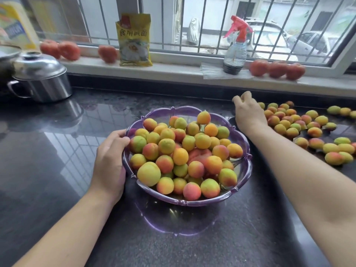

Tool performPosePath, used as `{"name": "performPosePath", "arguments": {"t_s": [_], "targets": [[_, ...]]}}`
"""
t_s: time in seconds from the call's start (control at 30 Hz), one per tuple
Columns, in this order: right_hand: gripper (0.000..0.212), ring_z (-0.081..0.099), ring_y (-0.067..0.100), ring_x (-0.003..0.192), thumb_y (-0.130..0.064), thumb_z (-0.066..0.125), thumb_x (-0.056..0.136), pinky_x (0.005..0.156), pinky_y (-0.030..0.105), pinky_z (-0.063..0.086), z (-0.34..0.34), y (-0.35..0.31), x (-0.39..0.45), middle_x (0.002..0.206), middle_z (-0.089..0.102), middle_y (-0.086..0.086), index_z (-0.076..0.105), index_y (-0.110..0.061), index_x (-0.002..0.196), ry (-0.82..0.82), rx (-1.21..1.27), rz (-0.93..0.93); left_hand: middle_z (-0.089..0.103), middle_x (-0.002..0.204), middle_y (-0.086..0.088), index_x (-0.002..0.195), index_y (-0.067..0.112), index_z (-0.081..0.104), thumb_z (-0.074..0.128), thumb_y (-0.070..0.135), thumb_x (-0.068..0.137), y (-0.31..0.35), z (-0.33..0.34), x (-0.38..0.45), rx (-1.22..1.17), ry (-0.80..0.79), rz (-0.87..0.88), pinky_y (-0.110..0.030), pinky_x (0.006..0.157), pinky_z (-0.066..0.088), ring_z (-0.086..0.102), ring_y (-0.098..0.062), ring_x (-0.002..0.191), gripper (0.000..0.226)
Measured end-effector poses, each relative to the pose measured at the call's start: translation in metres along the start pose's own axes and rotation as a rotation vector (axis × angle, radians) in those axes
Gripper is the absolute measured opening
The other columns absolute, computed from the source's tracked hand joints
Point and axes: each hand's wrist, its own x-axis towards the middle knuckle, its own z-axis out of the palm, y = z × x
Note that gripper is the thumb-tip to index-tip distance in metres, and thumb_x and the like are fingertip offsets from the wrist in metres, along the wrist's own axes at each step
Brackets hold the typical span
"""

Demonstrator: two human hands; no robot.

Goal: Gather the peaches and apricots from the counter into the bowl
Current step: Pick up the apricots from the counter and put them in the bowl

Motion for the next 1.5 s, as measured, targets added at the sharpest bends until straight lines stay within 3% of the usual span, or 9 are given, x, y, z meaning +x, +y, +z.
{"name": "performPosePath", "arguments": {"t_s": [0.2,0.3,0.37,0.5,0.7,0.93,1.23,1.37,1.5], "targets": [[0.035,0.054,0.021,0.097,-0.025,0.059,0.101,0.086,0.029,0.041,-0.059,-0.016,-0.025,0.114,0.053,0.006,0.059,-0.018,0.135,0.129,0.570,0.090,0.077,0.094,-0.008,0.093,0.017,0.077,0.055,0.028,0.081,0.000,-0.002,0.000,0.003,0.009,-0.001,-0.032,0.076,0.056,0.070,-0.019,0.088,0.028],[0.026,0.065,0.020,0.093,-0.030,0.061,0.099,0.085,0.037,0.055,-0.110,-0.031,-0.051,0.107,0.067,-0.002,0.067,-0.022,0.123,0.180,0.784,0.055,0.078,0.102,-0.013,0.096,0.017,0.078,0.055,0.030,0.081,-0.001,-0.003,0.000,0.020,0.006,-0.008,-0.035,0.081,0.056,0.071,-0.019,0.093,0.030],[0.024,0.069,0.016,0.091,-0.028,0.063,0.098,0.084,0.031,0.058,-0.145,-0.047,-0.076,0.105,0.071,-0.003,0.067,-0.024,0.121,0.143,0.872,0.004,0.079,0.099,-0.008,0.097,0.018,0.077,0.055,0.031,0.082,-0.001,-0.004,0.000,0.015,-0.016,-0.022,-0.035,0.080,0.057,0.072,-0.019,0.093,0.030],[0.026,0.063,0.005,0.090,-0.023,0.071,0.093,0.078,0.013,0.052,-0.183,-0.083,-0.124,0.106,0.066,-0.010,0.069,-0.026,0.119,-0.029,0.800,-0.180,0.079,0.095,-0.004,0.091,0.022,0.079,0.055,0.030,0.084,-0.001,-0.005,-0.001,0.005,-0.038,-0.032,-0.037,0.079,0.056,0.072,-0.018,0.091,0.026],[0.031,0.055,0.011,0.088,-0.018,0.080,0.083,0.081,0.032,0.051,-0.161,-0.114,-0.145,0.110,0.054,-0.006,0.071,-0.029,0.110,-0.097,0.620,-0.224,0.080,0.095,-0.003,0.099,0.019,0.078,0.056,0.031,0.084,-0.001,-0.006,0.000,0.000,-0.051,-0.050,-0.037,0.078,0.056,0.074,-0.018,0.091,0.029],[0.025,0.052,0.009,0.095,-0.030,0.067,0.095,0.085,0.029,0.049,-0.161,-0.119,-0.151,0.117,0.055,-0.011,0.070,-0.030,0.120,-0.137,0.517,-0.264,0.079,0.095,-0.004,0.092,0.024,0.080,0.055,0.033,0.085,-0.002,-0.008,0.001,0.018,-0.056,-0.050,-0.043,0.082,0.057,0.072,-0.022,0.092,0.027],[0.026,0.057,0.010,0.095,-0.018,0.058,0.099,0.085,0.032,0.052,-0.166,-0.119,-0.144,0.110,0.059,-0.011,0.073,-0.033,0.114,-0.179,0.520,-0.242,0.079,0.091,0.002,0.096,0.021,0.077,0.056,0.031,0.083,-0.003,-0.006,0.002,0.008,-0.041,-0.036,-0.036,0.080,0.055,0.072,-0.014,0.088,0.026],[0.027,0.061,0.005,0.090,-0.021,0.065,0.096,0.082,0.021,0.052,-0.163,-0.114,-0.145,0.108,0.062,-0.013,0.069,-0.029,0.121,-0.110,0.620,-0.193,0.080,0.095,-0.002,0.098,0.020,0.077,0.056,0.032,0.084,-0.004,-0.007,0.002,0.001,-0.044,-0.041,-0.037,0.081,0.056,0.073,-0.017,0.091,0.028],[0.015,0.062,0.002,0.083,-0.012,0.065,0.096,0.072,0.009,0.046,-0.158,-0.085,-0.138,0.098,0.067,-0.008,0.074,-0.019,0.106,0.186,0.715,-0.028,0.080,0.095,-0.002,0.099,0.020,0.077,0.056,0.031,0.084,-0.003,-0.007,0.001,-0.009,-0.045,-0.038,-0.037,0.080,0.057,0.074,-0.016,0.091,0.028]]}}
